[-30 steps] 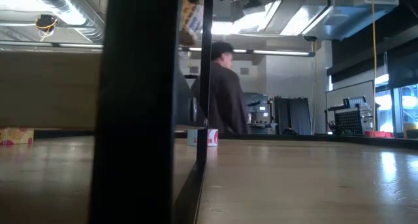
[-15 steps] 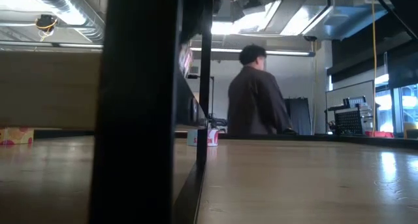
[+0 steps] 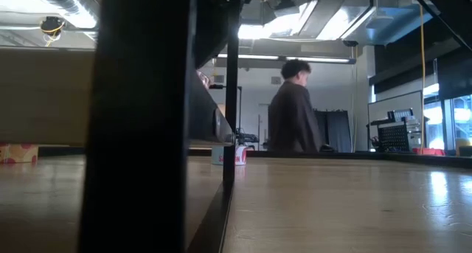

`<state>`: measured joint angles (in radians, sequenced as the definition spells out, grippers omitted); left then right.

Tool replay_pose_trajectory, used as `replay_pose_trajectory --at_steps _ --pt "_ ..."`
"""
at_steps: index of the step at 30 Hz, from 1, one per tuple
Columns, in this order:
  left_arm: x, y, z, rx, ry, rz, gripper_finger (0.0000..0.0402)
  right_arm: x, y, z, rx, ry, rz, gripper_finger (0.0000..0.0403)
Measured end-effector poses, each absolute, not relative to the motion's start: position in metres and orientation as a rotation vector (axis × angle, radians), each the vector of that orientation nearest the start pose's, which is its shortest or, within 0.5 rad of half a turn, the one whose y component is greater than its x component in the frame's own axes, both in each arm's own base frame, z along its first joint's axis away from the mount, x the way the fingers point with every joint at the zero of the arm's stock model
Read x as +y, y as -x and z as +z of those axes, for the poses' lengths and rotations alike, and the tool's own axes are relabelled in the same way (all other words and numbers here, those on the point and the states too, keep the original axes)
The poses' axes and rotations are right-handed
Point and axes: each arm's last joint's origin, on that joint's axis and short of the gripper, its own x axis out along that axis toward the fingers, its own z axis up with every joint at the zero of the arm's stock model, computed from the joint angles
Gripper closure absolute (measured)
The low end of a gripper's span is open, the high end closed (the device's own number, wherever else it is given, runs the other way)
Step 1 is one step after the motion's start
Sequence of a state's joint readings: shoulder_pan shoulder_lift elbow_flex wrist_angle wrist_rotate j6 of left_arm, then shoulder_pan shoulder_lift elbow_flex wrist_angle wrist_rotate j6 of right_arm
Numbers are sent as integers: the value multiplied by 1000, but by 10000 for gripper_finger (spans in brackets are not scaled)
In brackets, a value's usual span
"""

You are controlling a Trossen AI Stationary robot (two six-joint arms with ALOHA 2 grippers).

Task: Pick and place cans onto a shelf
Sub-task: Put the canned black beans on the shelf

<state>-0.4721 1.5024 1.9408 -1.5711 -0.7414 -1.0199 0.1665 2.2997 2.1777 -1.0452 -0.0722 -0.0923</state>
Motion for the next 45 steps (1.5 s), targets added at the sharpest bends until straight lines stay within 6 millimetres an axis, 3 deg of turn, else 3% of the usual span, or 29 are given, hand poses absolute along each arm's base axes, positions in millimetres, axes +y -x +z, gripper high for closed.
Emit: replay_pose_trajectory --at_steps 17,32,45 --pt "-90 -219 444 687 293 654 347 80 -480 238 1157 121 305 387" --pt "-90 -219 444 688 292 654 347 81 -470 280 1157 271 306 387" --pt "-90 -219 444 690 293 653 347 37 -447 279 1418 420 331 387"
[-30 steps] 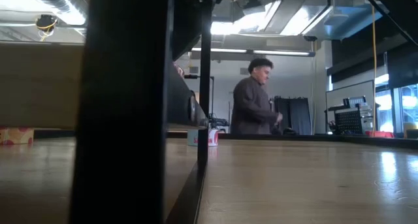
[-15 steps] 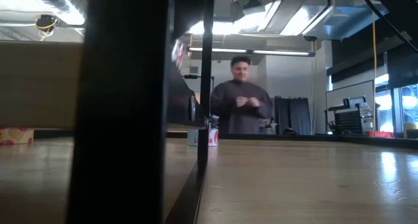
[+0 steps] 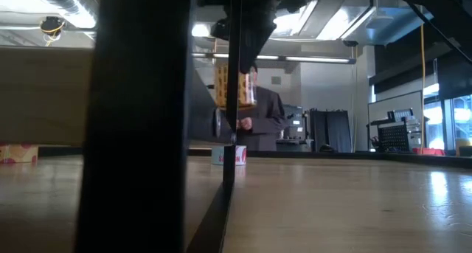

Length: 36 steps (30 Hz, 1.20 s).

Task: Pick and place cans onto a shelf
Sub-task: Put the canned black beans on the shelf

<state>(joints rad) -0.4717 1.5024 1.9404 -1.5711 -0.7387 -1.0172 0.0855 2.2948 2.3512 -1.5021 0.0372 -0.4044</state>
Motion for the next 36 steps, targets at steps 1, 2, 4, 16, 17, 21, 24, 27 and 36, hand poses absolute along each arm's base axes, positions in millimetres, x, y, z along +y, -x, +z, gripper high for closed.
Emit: replay_pose_trajectory --at_steps 1,2,4,16,17,21,24,27,36 --pt "-90 -219 444 690 293 652 347 35 -446 279 1425 417 330 387" --pt "-90 -219 444 690 293 652 347 33 -446 279 1425 419 332 387" --pt "-90 -219 444 691 291 652 347 30 -446 279 1429 432 345 387" --pt "-90 -219 444 699 268 642 347 32 -439 239 1556 396 501 387" --pt "-90 -219 444 700 265 641 347 32 -438 233 1573 393 510 387" --pt "-90 -219 444 701 261 639 347 32 -438 214 1581 375 526 387" --pt "-90 -219 444 704 252 636 347 33 -440 202 1558 371 529 387" --pt "-90 -219 444 704 253 636 347 33 -440 195 1559 372 529 387" --pt "-90 -219 444 704 253 637 347 33 -438 189 1573 364 531 329"
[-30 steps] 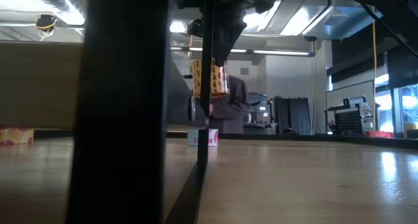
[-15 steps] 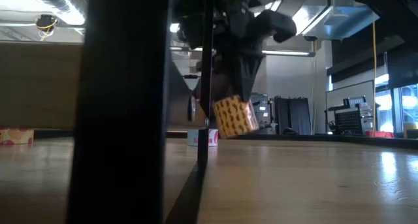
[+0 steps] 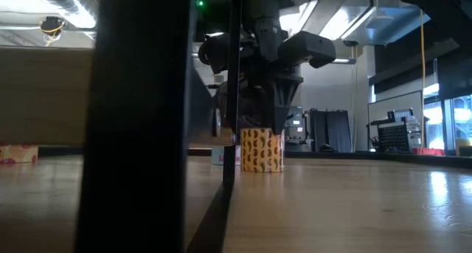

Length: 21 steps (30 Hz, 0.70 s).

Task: Pick and place cans onto a shelf
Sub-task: Put the canned black beans on the shelf

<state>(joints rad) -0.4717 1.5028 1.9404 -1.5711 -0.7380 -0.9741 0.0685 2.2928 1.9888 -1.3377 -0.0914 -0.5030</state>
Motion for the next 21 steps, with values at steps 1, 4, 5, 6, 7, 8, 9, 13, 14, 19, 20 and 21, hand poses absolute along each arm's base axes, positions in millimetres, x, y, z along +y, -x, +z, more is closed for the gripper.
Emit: replay_pose_trajectory --at_steps 1,4,5,6,7,8,9,13,14,19,20,21 --pt "-90 -219 444 704 253 636 347 33 -438 189 1574 364 532 327" --pt "-90 -219 444 704 253 637 347 32 -435 193 1605 360 538 323" --pt "-90 -219 444 704 253 636 347 32 -435 195 1605 361 539 322" --pt "-90 -219 444 704 253 637 347 32 -435 197 1607 363 537 322" --pt "-90 -219 444 704 253 636 347 32 -435 201 1611 362 537 321" --pt "-90 -219 444 704 253 636 347 32 -435 204 1615 361 537 321" --pt "-90 -219 444 704 253 636 347 32 -435 209 1606 362 535 321" --pt "-90 -219 444 708 242 631 347 32 -434 231 1566 369 526 319" --pt "-90 -219 444 708 241 632 347 32 -433 239 1560 370 525 319" --pt "-90 -219 444 731 215 606 347 32 -429 286 1452 379 497 319" --pt "-91 -219 444 750 198 586 347 32 -427 296 1425 382 492 319" --pt "-91 -219 443 771 174 562 347 32 -424 308 1387 385 489 319"
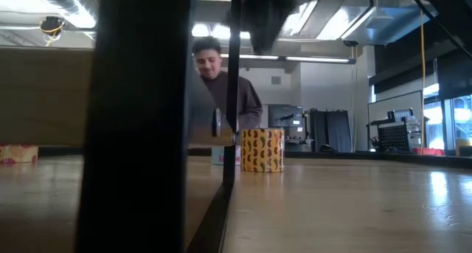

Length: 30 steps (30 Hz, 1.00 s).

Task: Pick and place cans onto a shelf
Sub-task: Put the canned black beans on the shelf

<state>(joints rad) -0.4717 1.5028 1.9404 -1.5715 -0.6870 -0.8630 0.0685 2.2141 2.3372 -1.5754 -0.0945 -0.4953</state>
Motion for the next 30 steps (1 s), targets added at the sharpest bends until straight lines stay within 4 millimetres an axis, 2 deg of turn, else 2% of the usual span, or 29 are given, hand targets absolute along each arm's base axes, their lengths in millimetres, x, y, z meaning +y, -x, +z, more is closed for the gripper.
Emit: replay_pose_trajectory --at_steps 3,10,17,22,30 --pt "-92 -219 443 819 80 495 347 31 -407 344 1281 378 455 319" --pt "-82 -224 443 885 -154 400 347 17 -357 409 1146 264 319 319" --pt "-71 -247 445 862 -264 280 347 14 -294 466 970 210 256 318" --pt "-63 -259 442 880 -307 228 353 13 -250 496 858 173 224 318" --pt "-53 -285 429 933 -322 103 399 10 -184 528 700 156 201 318"
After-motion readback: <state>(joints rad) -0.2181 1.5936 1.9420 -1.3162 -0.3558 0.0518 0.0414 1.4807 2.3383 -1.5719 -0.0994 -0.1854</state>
